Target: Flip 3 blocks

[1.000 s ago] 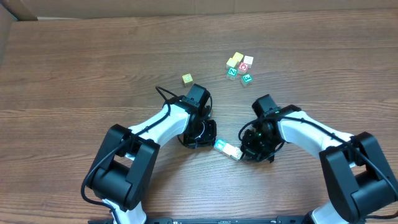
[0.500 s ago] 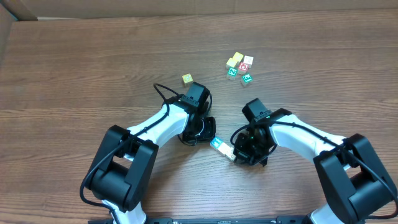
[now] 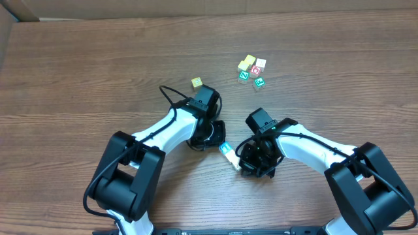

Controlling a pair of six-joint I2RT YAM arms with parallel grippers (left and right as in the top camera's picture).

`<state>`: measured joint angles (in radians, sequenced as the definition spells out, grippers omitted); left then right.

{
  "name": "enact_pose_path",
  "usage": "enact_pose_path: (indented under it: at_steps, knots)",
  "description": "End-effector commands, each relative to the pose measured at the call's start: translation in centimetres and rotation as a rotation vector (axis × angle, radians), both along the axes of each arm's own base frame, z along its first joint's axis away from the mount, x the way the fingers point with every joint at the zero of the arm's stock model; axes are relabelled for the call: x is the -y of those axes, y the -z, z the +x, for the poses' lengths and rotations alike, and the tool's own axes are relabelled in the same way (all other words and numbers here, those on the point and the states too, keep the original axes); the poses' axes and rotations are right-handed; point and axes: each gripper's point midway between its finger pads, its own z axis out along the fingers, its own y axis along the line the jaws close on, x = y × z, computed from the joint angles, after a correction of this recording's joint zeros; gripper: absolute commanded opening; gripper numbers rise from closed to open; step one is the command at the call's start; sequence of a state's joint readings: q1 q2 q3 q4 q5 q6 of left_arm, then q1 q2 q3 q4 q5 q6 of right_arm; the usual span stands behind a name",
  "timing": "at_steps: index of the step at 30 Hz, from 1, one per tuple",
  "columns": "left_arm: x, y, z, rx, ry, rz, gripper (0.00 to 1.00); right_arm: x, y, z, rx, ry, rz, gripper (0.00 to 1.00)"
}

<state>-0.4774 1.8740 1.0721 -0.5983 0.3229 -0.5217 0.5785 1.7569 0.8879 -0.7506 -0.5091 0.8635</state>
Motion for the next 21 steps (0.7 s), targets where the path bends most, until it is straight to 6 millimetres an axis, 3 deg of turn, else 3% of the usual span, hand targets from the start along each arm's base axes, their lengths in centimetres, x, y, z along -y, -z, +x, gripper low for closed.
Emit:
enact_pose_path:
  at_steps: [1,11,21]
  knots:
    - [-1.7,1.1,0.2,-0.032,-0.041,0.018,0.04,-0.8,-1.0,0.5,0.02,0.023,0.024,0.04]
    - [-1.6,0.5,0.4,-0.07,-0.066,-0.077,0.04,-0.8,-0.9,0.6,0.013,0.057,0.009,0.04]
    - [-2.2,0.6,0.2,-0.078,-0.065,-0.056,0.04,2.0,0.2,0.2,0.023,0.053,-0.15,0.04]
